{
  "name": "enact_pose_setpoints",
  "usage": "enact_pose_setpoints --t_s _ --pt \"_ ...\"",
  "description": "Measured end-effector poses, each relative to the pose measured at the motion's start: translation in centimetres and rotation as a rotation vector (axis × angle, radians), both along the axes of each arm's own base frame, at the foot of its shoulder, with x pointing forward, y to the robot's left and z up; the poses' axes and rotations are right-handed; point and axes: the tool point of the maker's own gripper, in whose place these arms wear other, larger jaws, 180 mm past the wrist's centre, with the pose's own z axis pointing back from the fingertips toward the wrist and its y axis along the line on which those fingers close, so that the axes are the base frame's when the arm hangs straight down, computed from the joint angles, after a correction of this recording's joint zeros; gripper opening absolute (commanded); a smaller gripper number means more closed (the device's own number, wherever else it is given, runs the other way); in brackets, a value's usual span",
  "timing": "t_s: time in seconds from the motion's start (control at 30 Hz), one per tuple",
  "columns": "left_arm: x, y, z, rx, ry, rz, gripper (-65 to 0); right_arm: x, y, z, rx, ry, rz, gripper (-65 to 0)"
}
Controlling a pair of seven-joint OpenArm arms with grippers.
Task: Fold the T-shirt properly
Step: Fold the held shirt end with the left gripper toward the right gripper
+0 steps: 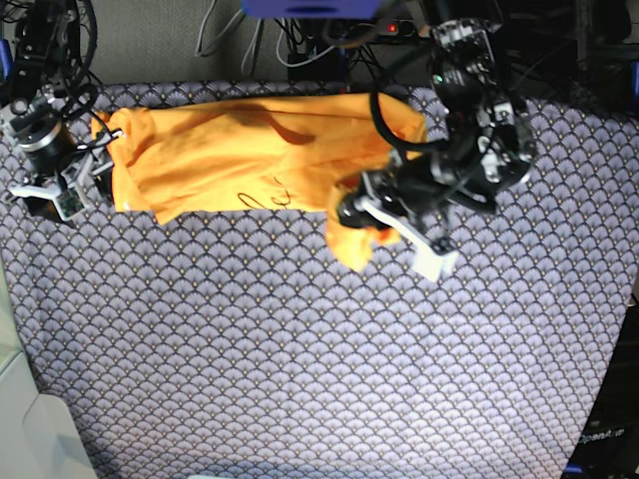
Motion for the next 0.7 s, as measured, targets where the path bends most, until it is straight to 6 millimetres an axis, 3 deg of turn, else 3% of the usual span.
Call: enact_pose_setpoints --t_s 0.13,0.27,0.4,0.5,0.7 --pt "-1.1 -1.0 -0.7 0.001 0.029 -0.03 -65.0 0.0 0.0 0.0 -0.002 0.001 0.0 -25.9" --pt "-1.0 -0.5 -1.2 0.053 0.027 -0.019 -65.0 0.0 0.0 0.0 -0.001 0.002 0.001 -25.9" --pt "-0.6 -1.6 -1.1 0.099 -0.02 -0.037 -65.0 -0.1 0.1 -0.1 0.001 0.004 0.0 -25.8" --pt "-0.1 -2.9 -0.8 0.155 -0.079 -0.065 -65.0 -0.1 0.1 -0.1 0.002 0.003 0.001 -25.8" --pt "-1.0 -6.5 -0.5 0.142 -0.113 -0.173 -65.0 -0.1 0.1 -0.1 0.002 0.004 0.001 -25.8"
